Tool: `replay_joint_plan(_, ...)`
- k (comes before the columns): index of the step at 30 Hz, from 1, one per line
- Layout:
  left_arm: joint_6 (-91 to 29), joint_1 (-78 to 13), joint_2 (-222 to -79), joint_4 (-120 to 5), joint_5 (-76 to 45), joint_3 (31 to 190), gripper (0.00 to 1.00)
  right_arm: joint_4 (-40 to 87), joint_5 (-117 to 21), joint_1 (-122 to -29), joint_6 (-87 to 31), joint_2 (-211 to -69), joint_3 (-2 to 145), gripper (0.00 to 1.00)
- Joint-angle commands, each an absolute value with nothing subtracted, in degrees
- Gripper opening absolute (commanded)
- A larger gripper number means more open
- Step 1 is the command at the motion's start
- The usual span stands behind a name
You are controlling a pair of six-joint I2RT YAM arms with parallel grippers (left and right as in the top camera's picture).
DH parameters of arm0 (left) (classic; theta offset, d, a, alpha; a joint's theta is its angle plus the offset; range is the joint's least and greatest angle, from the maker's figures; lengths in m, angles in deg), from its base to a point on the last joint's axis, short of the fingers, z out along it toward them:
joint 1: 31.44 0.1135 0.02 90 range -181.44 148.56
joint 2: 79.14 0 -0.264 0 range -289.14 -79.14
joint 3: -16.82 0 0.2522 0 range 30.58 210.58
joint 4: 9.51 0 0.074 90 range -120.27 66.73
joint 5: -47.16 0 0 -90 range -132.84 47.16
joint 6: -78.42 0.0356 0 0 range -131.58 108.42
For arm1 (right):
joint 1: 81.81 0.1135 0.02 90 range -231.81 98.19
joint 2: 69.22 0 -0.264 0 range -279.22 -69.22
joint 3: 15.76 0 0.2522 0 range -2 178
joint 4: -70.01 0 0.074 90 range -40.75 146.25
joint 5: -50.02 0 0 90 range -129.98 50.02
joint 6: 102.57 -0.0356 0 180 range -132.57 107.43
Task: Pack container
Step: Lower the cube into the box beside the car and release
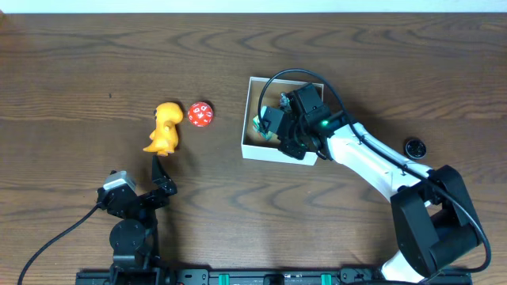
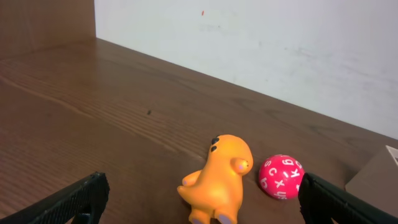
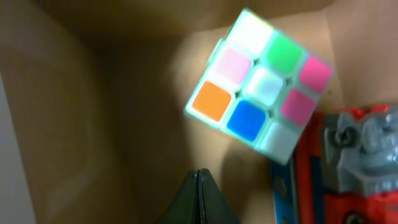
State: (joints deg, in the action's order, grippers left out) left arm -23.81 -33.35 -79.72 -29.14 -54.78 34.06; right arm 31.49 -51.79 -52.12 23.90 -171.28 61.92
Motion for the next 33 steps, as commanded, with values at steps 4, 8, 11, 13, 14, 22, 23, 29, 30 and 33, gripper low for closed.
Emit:
replay_joint_plan(4, -24.2, -33.1, -79.4, -29.8, -54.8, 32.4, 0.98, 34.9, -55.4, -53.8, 19.3, -172.5, 62.3, 0.01)
replay_joint_plan(8, -24.2, -33.1, -79.4, -29.8, -54.8, 32.4, 0.98, 37.6, -55.5, -55.0, 15.0, -172.5, 62.3, 0.01)
replay_joint_plan(11, -24.2, -33.1, -79.4, -29.8, -54.8, 32.4, 0.98, 39.2, -55.5, -56.0, 12.5, -172.5, 62.3, 0.01)
replay_joint_plan(13, -24.2, -33.1, -79.4, -29.8, -54.8, 32.4, 0.98, 40.1, -55.4, -56.4, 10.5, -172.5, 62.3, 0.01)
replay_joint_plan(14, -24.2, -33.1, -79.4, -29.8, -54.8, 32.4, 0.98, 40.6, -55.5, -56.7, 9.5, -172.5, 62.3, 0.01)
replay_joint_plan(22, -24.2, -33.1, -79.4, -29.8, -54.8, 32.4, 0.98, 42.3, -56.4, -57.0, 6.3, -172.5, 62.3, 0.01)
replay_joint_plan(23, -24.2, -33.1, -79.4, -29.8, -54.8, 32.4, 0.98, 42.2, -56.5, -57.0, 6.3, -172.5, 62.3, 0.01)
replay_joint_plan(29, -24.2, -33.1, -79.4, -29.8, -54.8, 32.4, 0.98, 41.5, -56.6, -57.1, -1.1, -172.5, 62.5, 0.01)
replay_joint_plan(30, -24.2, -33.1, -79.4, -29.8, -54.8, 32.4, 0.98, 41.4, -56.7, -57.1, -2.8, -172.5, 62.5, 0.01)
replay_joint_plan(33, -24.2, -33.1, -79.4, -29.8, -54.8, 32.4, 0.98, 41.5, -60.1, -57.1, -6.1, -172.5, 62.5, 0.01)
